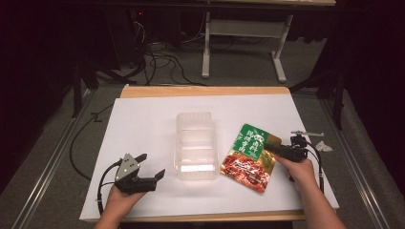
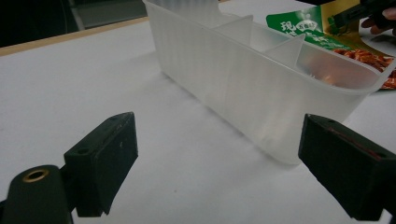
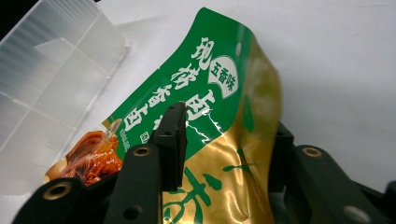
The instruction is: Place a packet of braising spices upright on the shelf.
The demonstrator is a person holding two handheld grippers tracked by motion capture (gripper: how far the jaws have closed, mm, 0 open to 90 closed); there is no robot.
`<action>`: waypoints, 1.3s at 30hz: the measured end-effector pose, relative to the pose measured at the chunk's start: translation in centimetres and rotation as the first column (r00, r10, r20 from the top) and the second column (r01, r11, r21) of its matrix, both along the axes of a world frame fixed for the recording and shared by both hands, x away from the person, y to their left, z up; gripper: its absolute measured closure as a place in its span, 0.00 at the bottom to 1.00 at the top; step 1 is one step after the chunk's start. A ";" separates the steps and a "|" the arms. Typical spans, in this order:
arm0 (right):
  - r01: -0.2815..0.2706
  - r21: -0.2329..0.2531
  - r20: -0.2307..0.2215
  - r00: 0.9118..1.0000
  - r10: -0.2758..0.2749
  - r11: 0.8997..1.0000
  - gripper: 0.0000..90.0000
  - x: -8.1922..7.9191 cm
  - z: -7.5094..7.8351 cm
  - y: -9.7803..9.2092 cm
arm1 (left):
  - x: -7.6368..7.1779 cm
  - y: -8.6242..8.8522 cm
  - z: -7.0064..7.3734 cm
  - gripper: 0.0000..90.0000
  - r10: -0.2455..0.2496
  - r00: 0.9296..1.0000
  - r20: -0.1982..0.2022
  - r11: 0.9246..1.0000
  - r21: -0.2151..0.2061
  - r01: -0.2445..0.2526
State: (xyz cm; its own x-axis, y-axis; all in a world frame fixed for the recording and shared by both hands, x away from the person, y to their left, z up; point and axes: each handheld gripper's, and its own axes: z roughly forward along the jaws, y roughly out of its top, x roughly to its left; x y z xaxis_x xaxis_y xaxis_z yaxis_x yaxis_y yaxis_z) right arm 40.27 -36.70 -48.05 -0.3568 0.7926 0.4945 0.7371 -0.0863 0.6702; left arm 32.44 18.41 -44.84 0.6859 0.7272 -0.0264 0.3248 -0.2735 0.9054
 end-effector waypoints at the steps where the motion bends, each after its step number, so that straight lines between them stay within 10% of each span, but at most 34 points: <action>1: 0.003 -0.010 0.004 1.000 -0.003 1.000 0.76 -0.1 0.1 0.0 | 0.0 0.0 0.0 0.14 0.000 1.000 -0.001 1.000 -0.003 0.000; 12: 0.017 -0.023 0.084 0.996 -0.015 1.000 1.00 -0.9 1.2 -0.3 | 0.0 -0.2 0.0 0.14 -0.007 1.000 0.001 1.000 0.004 0.007; 39: -0.032 -0.015 0.332 0.943 0.035 0.999 1.00 -4.6 6.4 1.1 | -0.4 0.2 0.6 0.17 0.028 0.998 0.061 0.999 -0.027 -0.027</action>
State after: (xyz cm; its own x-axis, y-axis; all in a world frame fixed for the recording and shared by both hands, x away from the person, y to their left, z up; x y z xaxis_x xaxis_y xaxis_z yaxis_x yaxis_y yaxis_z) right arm 35.67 -35.64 -41.66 -0.5259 0.7814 0.3359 0.4750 -0.0578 0.8781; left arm 32.05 18.63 -44.27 0.6666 0.7454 -0.0046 0.2759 -0.2411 0.9305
